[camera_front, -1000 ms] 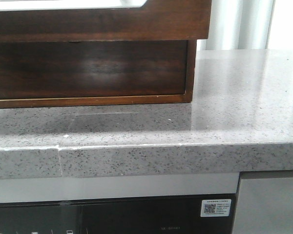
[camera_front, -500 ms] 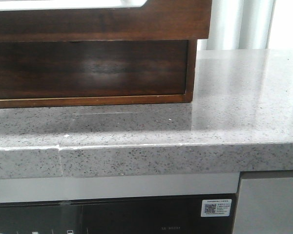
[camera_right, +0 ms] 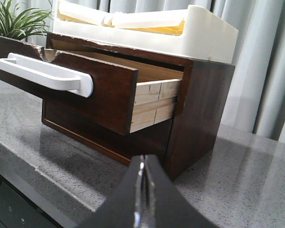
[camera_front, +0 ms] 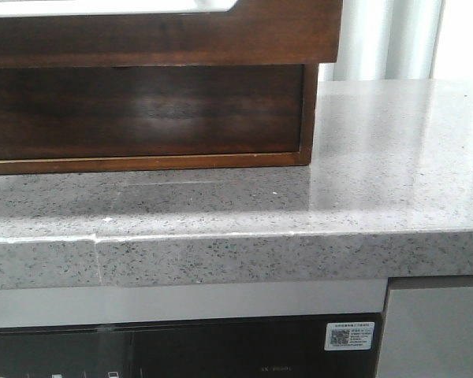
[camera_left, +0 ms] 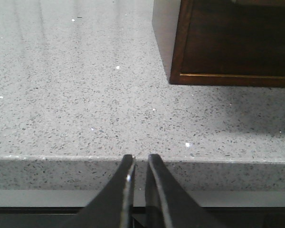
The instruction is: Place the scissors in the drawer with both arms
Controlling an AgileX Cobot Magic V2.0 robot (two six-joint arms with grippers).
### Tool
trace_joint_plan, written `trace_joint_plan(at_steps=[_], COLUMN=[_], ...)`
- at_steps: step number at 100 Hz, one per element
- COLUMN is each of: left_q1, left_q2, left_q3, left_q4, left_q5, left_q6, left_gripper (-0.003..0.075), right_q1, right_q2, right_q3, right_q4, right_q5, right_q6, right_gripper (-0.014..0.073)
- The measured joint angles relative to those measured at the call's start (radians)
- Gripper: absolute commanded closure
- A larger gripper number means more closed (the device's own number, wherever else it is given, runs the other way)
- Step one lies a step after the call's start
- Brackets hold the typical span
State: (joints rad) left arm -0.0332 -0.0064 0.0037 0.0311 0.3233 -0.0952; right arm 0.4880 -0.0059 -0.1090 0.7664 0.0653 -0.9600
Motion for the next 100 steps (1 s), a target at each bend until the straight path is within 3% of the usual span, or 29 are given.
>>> trace_joint_plan(at_steps=[16,37,49,69,88,100], left_q1=[0.0,0.0,0.0,0.0,0.0,0.0], left_q2=[0.0,0.0,0.0,0.0,0.0,0.0], left_q3=[0.0,0.0,0.0,0.0,0.0,0.0], left_q4=[0.0,0.0,0.0,0.0,0.0,0.0], left_q5=[0.0,0.0,0.0,0.0,0.0,0.0], left_q6=[0.0,0.0,0.0,0.0,0.0,0.0], left_gripper=[0.0717,0.0717,0.0717,0.0717,0.0717,0.0717], right_q1=[-0.011,-0.204,-0.374,-0.591,-0.625,-0.626], right_q2=[0.0,0.019,0.021,0.014,-0.002,-0.002], right_q3=[0.0,0.007,0.045,0.127,0.127,0.127], right_q4=[-0.081,-0.573,-0.686,-0.78,-0.824,-0.829], right_q5=[-0.006,-0.01,-0.012,0.002,0.102,0.242], right_q6=[0.045,0.625,0.82,0.977,0.999,0.99], right_gripper=[0.0699,0.0699,0.0699,0.0699,0.0699,0.0699])
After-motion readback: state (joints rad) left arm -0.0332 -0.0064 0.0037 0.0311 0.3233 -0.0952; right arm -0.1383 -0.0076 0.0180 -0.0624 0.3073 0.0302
